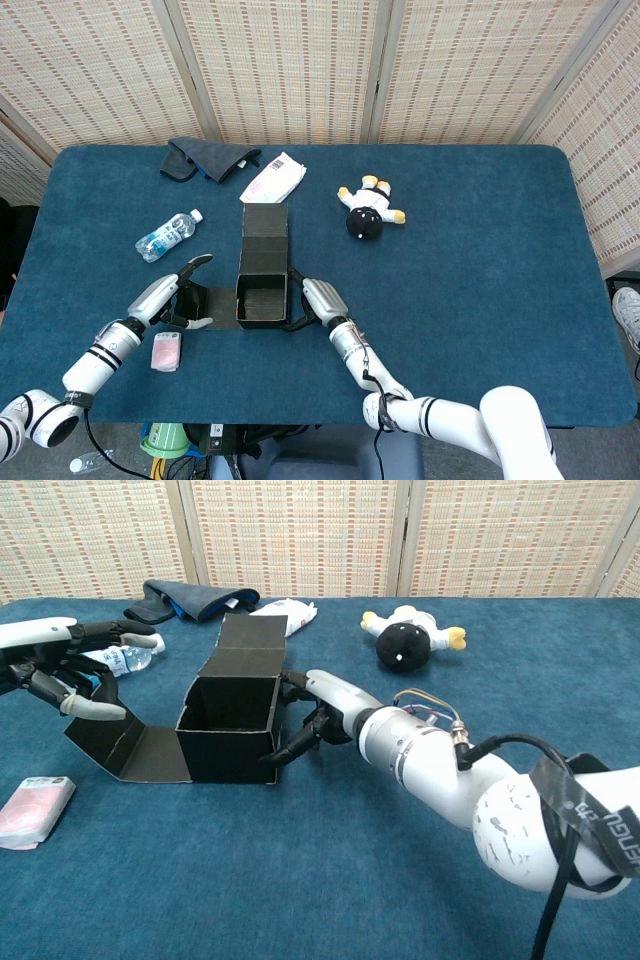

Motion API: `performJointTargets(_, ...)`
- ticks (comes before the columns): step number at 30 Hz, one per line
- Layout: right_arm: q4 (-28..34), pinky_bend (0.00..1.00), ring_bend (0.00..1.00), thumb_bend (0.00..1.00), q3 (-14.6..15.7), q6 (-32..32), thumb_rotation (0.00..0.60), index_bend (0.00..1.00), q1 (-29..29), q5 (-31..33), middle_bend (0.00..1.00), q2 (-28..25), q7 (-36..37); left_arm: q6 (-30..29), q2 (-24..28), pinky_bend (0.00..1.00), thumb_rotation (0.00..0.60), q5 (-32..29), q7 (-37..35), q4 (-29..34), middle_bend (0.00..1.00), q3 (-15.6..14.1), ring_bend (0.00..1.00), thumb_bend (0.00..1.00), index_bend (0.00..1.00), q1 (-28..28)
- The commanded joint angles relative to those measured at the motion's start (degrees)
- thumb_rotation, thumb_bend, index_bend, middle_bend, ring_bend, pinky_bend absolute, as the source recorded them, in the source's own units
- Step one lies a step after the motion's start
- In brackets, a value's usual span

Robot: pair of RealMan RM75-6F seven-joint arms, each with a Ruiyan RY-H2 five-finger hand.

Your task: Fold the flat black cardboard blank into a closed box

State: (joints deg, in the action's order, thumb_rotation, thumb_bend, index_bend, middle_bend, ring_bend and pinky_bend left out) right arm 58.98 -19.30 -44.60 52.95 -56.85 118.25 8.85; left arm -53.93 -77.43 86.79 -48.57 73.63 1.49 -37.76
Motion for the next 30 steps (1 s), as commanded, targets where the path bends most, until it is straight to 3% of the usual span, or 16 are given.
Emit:
performJointTargets(1, -1.99, 1.00, 0.79, 0.00, -0.30, -0.08, 0.600, 0.17, 0.04, -1.84, 0.31, 1.17, 1.71, -0.49, 0.05, 0.72, 0.600, -0.07, 0.04, -0.17, 0.00, 0.23, 0.48, 0.14, 0.00, 0.12)
performJointTargets(12, -2.47, 1.00, 0.81, 0.02, -1.75, -0.98, 0.600, 0.27, -2.04, -5.19, 0.38, 0.80, 7.81, -4.97, 0.50, 0.72, 0.600, -2.86, 3.35, -1.81, 0.00, 2.87, 0.48, 0.14, 0.00, 2.18)
performJointTargets(22, 8.12, 1.00, 0.81, 0.02, -3.72, -1.62, 0.600, 0.29, -7.39, -4.43, 0.40, -6.37, 13.54, -7.97, -1.57, 0.72, 0.600, -6.50, 5.61, -6.62, 0.00, 5.82, 0.48, 0.14, 0.00, 4.13)
performJointTargets(30, 14.95, 1.00, 0.81, 0.02, -5.16, -1.65, 0.600, 0.30, -10.46, -3.30, 0.42, -10.54, 17.60, -8.02, -4.69, 0.72, 0.600, -6.67, 5.15, -11.96, 0.00, 6.22, 0.48, 0.14, 0.00, 4.35)
